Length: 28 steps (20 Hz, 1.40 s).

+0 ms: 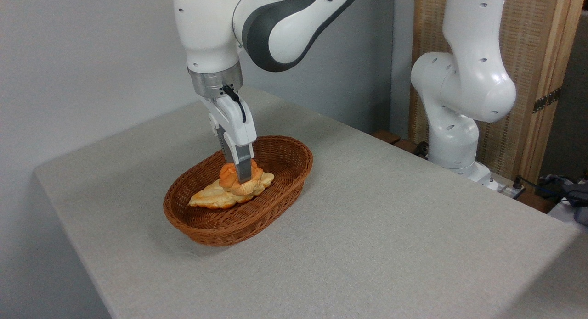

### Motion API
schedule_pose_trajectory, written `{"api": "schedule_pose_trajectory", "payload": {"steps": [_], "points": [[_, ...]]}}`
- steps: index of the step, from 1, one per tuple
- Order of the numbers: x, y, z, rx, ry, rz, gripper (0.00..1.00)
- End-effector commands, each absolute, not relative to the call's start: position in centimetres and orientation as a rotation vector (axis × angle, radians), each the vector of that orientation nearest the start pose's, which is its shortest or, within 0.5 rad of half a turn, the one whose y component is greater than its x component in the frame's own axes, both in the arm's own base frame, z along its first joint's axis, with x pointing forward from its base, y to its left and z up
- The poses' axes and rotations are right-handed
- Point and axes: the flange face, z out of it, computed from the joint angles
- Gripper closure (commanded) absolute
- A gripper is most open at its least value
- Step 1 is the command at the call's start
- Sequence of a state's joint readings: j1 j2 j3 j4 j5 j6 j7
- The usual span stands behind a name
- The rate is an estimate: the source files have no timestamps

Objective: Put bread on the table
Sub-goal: 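Lift the orange bun out of the basket and lower it onto the table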

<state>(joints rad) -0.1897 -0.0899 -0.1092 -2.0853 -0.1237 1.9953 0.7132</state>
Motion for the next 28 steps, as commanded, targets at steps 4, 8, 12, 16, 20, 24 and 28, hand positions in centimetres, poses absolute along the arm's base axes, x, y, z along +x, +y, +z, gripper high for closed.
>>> {"api": "schedule_pose_trajectory", "payload": {"steps": [4,8,12,16,20,24,28], "points": [[51.5,-13.9,51.0,-2.888,1.477,-0.155,0.50],[53.1,-10.4,54.3,-2.892,1.442,-0.197,0.49],[54.7,-5.6,55.0,-2.861,1.382,-0.206,0.48],[56.0,-1.8,52.8,-2.844,1.357,-0.147,0.45],[57.1,-0.2,51.1,-2.766,1.349,-0.090,0.38],[57.9,0.5,48.8,-2.733,1.352,-0.009,0.30],[58.9,2.2,48.1,-2.701,1.307,-0.054,0.00]]}}
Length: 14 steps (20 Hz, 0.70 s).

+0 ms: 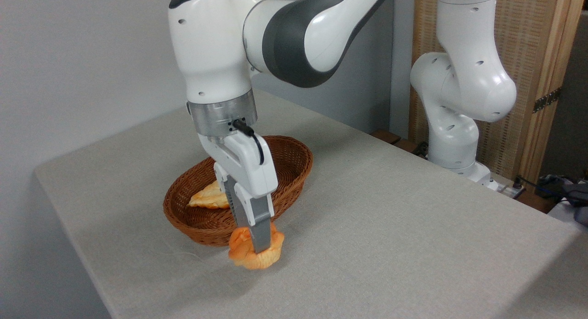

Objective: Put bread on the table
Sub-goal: 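Lift the orange bun out of the basket and lower it onto the table, then open the gripper and raise it away from the bun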

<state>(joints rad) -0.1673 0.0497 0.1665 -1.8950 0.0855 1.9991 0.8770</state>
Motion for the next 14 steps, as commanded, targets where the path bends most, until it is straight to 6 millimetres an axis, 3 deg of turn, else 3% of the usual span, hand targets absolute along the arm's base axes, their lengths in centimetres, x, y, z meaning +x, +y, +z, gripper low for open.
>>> {"api": "schedule_pose_trajectory", "payload": {"steps": [1,9,10,14], "points": [[58.9,2.3,48.0,-2.701,1.306,-0.051,0.00],[58.9,2.6,48.2,-2.708,1.292,-0.057,0.00],[58.9,2.6,48.7,-2.708,1.291,-0.071,0.00],[58.5,2.0,54.4,-2.752,1.206,-0.210,0.00]]}}
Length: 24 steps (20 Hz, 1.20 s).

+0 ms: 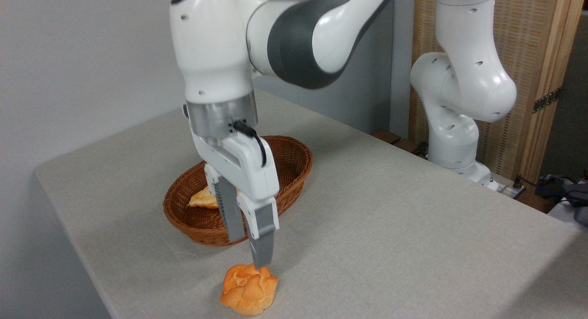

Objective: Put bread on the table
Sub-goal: 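Open the gripper and raise it away from the bun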

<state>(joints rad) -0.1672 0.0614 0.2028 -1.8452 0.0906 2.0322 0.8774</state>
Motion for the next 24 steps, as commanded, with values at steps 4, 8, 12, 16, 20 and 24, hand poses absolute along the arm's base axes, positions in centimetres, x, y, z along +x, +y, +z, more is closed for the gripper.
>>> {"api": "schedule_pose_trajectory", "payload": {"steps": [4,8,12,16,20,24], "points": [[56.7,0.1,58.9,-2.962,1.011,-0.259,0.00],[55.0,-3.3,62.4,-3.042,1.072,-0.131,0.00],[54.5,-5.7,62.5,-3.037,1.118,-0.092,0.00],[54.7,-5.6,61.6,-3.040,1.126,-0.064,0.00],[54.7,-5.3,61.5,-3.042,1.121,-0.060,0.00],[54.7,-5.0,61.8,-3.026,1.107,-0.060,0.00]]}}
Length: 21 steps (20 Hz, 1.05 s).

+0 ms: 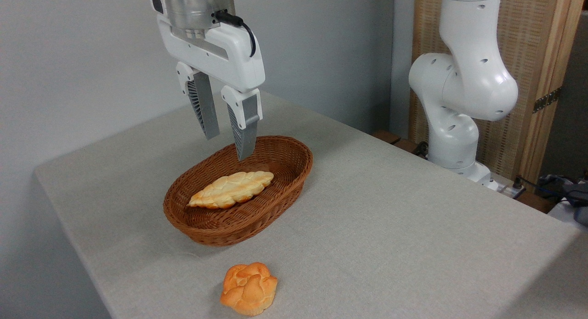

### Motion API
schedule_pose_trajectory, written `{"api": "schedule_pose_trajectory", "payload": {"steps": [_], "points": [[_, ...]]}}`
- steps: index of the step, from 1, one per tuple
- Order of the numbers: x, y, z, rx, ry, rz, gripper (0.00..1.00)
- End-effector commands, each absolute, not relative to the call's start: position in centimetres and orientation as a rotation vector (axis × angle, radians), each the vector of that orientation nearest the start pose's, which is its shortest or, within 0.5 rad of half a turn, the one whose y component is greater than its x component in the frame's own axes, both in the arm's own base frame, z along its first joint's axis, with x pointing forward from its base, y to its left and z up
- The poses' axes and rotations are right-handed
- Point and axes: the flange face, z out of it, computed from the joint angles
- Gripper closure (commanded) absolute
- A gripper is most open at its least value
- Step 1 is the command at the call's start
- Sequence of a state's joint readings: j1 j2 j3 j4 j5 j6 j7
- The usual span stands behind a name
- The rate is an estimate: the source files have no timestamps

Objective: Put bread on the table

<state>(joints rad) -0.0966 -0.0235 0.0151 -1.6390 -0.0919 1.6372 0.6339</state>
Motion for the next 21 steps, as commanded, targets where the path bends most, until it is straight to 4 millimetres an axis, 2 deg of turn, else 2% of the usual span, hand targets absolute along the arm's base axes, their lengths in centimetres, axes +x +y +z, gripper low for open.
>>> {"api": "schedule_pose_trajectory", "payload": {"steps": [1,4,15,21], "points": [[54.7,-4.7,61.9,-2.993,1.102,-0.047,0.00],[54.7,-3.6,62.3,-2.950,1.076,-0.037,0.00],[54.6,-4.4,62.3,-3.008,1.086,-0.065,0.00],[54.4,-3.4,62.3,-3.028,1.073,-0.050,0.00]]}}
